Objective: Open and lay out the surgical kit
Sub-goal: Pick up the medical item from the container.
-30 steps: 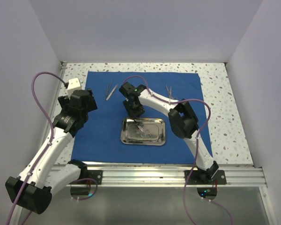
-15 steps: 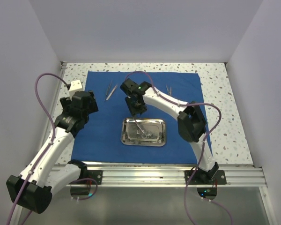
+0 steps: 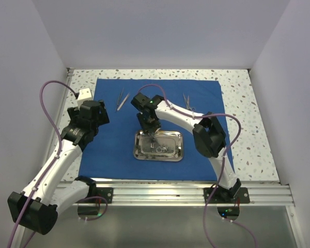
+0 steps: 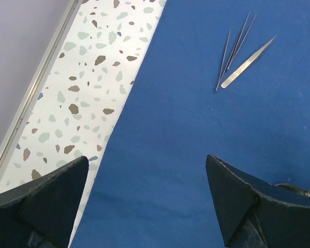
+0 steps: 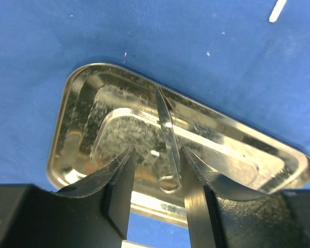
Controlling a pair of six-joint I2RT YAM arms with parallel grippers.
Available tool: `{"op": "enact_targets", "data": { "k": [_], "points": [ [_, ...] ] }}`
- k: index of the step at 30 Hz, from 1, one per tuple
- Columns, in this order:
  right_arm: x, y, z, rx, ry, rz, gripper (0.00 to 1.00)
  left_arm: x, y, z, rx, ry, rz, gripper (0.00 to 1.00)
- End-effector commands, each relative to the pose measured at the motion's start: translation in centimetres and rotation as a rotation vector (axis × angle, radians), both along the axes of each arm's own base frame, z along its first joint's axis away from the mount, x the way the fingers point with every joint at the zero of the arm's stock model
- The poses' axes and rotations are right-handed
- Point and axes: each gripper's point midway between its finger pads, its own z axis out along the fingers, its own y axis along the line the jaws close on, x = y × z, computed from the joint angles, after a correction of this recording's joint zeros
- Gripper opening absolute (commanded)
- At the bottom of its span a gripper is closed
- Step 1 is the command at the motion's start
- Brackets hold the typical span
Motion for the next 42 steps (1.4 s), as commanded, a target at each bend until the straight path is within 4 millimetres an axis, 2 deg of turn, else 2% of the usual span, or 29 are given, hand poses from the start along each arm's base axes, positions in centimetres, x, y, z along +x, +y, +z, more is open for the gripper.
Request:
{"op": "enact_targets", "data": {
  "k": [1, 11, 16, 18, 19, 23, 25, 30, 31, 32, 36, 37, 39, 40, 42],
  "points": [
    [-0.1, 1.1, -1.7, 0.018, 0.025, -0.005, 0.45, 0.4, -0.2, 0.7, -0.017, -0.032, -0.009, 1.00],
    [0.8, 1.5, -5.1, -0.013, 0.060, -0.016, 0.46, -0.4, 0.1, 0.3, -0.016, -0.021, -0.005, 1.00],
    [0.1, 1.1, -7.0, -0.031, 0.098, -0.024, 0.45, -0.9, 0.5, 0.1, -0.007, -0.021, 0.004, 1.00],
    [0.1, 0.6, -8.0, -0.046, 0.097, -0.027, 0.41, -1.0, 0.6, -0.1, -0.001, -0.018, 0.006, 1.00],
    [-0.7, -0.2, -9.2, -0.074, 0.123, -0.029, 0.40, -1.0, 0.6, -0.1, -0.002, -0.025, 0.005, 1.00],
    [-1.9, -1.8, -12.2, -0.130, 0.161, -0.038, 0.27, -1.1, 0.7, -0.3, 0.004, -0.020, 0.008, 1.00],
    [-2.2, -2.3, -12.9, -0.147, 0.169, -0.044, 0.23, -1.3, 0.8, -0.3, 0.005, -0.019, 0.007, 1.00],
    [-1.9, -3.1, -14.2, -0.199, 0.153, -0.036, 0.04, -1.3, 0.5, -0.6, -0.003, -0.010, 0.000, 1.00],
    [-1.6, -3.0, -14.2, -0.204, 0.146, -0.030, 0.00, -1.2, 0.5, -0.5, -0.006, -0.012, -0.003, 1.00],
    [-1.6, -3.2, -14.2, -0.218, 0.147, -0.028, 0.00, -1.1, 0.4, -0.5, -0.008, -0.013, -0.005, 1.00],
    [-0.4, -2.3, -11.5, -0.182, 0.093, -0.020, 0.00, -0.9, 0.3, -0.1, -0.007, -0.018, -0.007, 1.00],
    [0.4, -1.5, -9.2, -0.147, 0.052, -0.018, 0.00, -0.8, 0.3, -0.1, -0.008, -0.020, -0.007, 1.00],
    [1.4, -1.3, -6.4, -0.132, -0.004, -0.024, 0.00, -0.6, 0.2, 0.1, -0.011, -0.025, -0.008, 1.00],
    [2.0, -1.1, -4.2, -0.106, -0.044, -0.030, 0.00, -0.6, 0.3, 0.1, -0.008, -0.024, -0.005, 1.00],
    [2.6, -1.3, -1.9, -0.095, -0.094, -0.036, 0.00, -0.4, 0.2, 0.2, -0.010, -0.030, -0.007, 1.00]
  ]
}}
